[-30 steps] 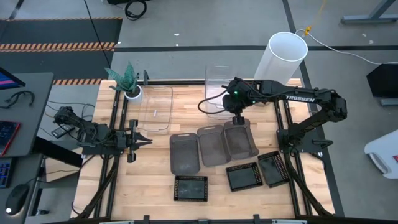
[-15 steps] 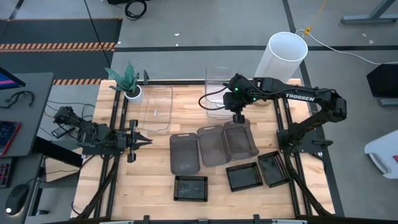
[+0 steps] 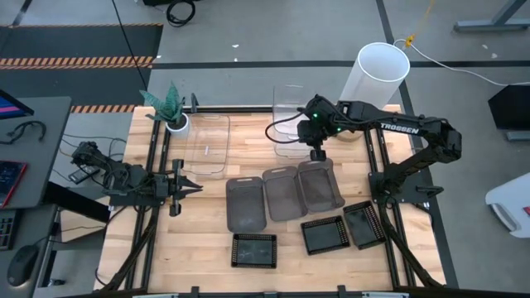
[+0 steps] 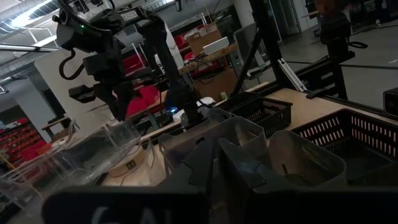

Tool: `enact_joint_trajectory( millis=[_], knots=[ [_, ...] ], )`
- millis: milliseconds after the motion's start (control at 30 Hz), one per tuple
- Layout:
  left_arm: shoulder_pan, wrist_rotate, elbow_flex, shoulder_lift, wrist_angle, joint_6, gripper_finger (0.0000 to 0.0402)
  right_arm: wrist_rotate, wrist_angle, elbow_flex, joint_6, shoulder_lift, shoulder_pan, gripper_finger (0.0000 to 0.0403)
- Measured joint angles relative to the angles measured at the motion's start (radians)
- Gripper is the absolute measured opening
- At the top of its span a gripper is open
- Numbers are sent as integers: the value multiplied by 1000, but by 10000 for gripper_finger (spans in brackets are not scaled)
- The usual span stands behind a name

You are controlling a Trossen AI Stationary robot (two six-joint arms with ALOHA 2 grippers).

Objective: Stack baskets by color
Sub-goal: Stack the middle transparent bin on top of the right transparent bin

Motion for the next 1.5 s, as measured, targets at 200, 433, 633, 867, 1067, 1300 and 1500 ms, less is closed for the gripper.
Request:
enact_joint_trajectory(
  millis=[200,433,633,867,1067,1300,1500],
  knots=[
    [0,0,0,0,0,0,28,-4,20,-23,-2,0,-14,37],
    [0,0,0,0,0,0,28,-7,86,-126,0,0,-15,37],
    [0,0,0,0,0,0,34,-2,103,-154,10,0,-3,37],
    [0,0,0,0,0,0,27,-36,118,-154,47,0,4,37],
    [0,0,0,0,0,0,28,-49,123,-172,87,0,7,42],
    [0,0,0,0,0,0,34,-48,151,-220,112,0,12,53],
    [0,0,0,0,0,0,26,-48,150,-221,152,0,12,73]
  ],
)
